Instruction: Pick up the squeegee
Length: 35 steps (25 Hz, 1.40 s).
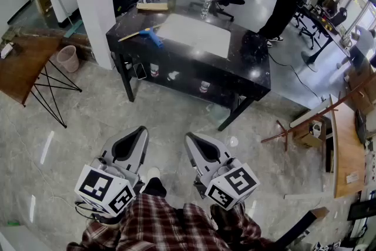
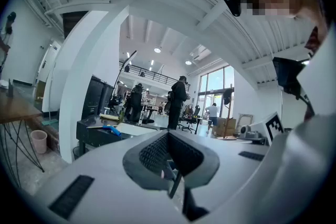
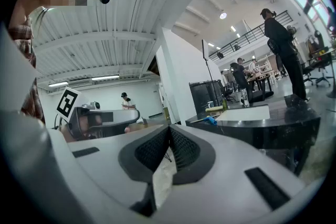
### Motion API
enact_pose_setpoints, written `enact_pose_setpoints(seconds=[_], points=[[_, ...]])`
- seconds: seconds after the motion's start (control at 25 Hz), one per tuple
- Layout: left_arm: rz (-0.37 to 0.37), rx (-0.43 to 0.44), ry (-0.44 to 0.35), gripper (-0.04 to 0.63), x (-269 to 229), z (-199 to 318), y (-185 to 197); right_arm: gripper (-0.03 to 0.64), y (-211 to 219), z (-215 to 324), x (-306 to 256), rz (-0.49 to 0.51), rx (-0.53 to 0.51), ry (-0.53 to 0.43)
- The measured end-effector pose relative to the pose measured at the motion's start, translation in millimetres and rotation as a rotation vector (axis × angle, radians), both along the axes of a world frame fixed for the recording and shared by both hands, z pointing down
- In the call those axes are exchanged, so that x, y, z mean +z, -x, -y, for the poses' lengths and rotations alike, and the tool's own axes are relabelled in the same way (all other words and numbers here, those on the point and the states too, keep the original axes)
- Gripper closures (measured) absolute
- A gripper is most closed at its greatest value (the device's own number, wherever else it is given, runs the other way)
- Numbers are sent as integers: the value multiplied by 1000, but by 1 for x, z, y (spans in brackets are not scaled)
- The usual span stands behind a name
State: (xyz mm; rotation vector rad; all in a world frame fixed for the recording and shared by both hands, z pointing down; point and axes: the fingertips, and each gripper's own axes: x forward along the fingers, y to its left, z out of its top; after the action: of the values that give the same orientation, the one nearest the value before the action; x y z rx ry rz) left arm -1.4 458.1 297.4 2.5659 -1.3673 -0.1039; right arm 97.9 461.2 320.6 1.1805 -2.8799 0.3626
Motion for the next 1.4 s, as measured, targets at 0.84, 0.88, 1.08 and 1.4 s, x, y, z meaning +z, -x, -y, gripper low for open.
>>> enact_pose_setpoints(seconds=[0.84,0.88,1.08,1.4], points=[[-21,-29,89,584,36,244,56,604,54,242,28,-27,-23,72],[-20,-37,86,584,34,263,54,604,51,261,25,-26,-29,67],[-9,-78,105,584,29,354,38,604,25,360,5,-16,-53,50],[-7,-155,112,584,26,449,22,604,-9,468,13,16,-90,81]])
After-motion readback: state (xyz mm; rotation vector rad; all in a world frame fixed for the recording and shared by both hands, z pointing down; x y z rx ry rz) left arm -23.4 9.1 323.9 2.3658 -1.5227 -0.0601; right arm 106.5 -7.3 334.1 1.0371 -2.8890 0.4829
